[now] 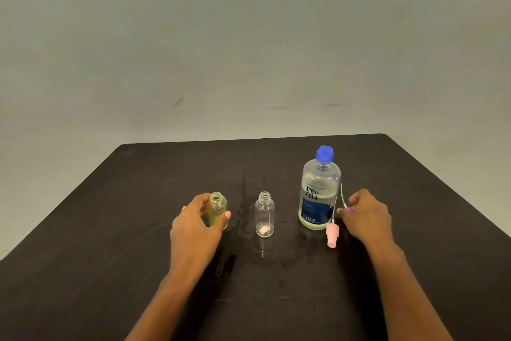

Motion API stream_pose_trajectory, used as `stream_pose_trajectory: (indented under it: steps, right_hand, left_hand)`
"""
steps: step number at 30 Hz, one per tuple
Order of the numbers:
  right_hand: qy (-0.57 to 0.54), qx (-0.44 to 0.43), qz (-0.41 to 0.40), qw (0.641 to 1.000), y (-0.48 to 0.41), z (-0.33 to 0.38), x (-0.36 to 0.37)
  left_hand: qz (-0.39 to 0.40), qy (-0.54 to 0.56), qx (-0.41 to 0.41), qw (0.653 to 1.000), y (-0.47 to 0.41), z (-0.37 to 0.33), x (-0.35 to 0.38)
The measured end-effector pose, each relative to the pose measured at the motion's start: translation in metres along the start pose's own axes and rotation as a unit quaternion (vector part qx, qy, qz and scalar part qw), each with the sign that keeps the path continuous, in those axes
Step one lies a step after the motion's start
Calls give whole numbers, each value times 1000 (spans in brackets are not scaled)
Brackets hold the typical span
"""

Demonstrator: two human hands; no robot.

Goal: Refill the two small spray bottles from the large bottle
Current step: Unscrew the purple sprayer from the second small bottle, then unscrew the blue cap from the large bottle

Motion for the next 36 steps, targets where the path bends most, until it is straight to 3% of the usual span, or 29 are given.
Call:
stream_pose_trajectory:
  steps: [8, 19, 28, 36]
  right_hand:
    - [16, -33, -27, 999, -1, 7, -9]
    - [-242, -172, -143, 944, 21, 52, -59]
    - [-195, -207, -18, 959, 27, 68, -48]
    - [-158, -208, -21, 965, 24, 74, -48]
  left_hand:
    - [12, -8, -7, 1000, -4, 5, 3]
    - [-7, -14, -23, 1000, -10, 16, -2]
    - [-22, -35, -28, 999, -11, 22, -12]
    - [-9, -39, -17, 999, -7, 22, -11]
Point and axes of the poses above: each hand's wrist, its own y-axis away from the middle knuckle, its own x-axis out of the palm, z = x × y, the point moved 4 cm from there along -y, towards the middle knuckle, and after that the axes turned 1 degree about y, right-handed, at the moved point
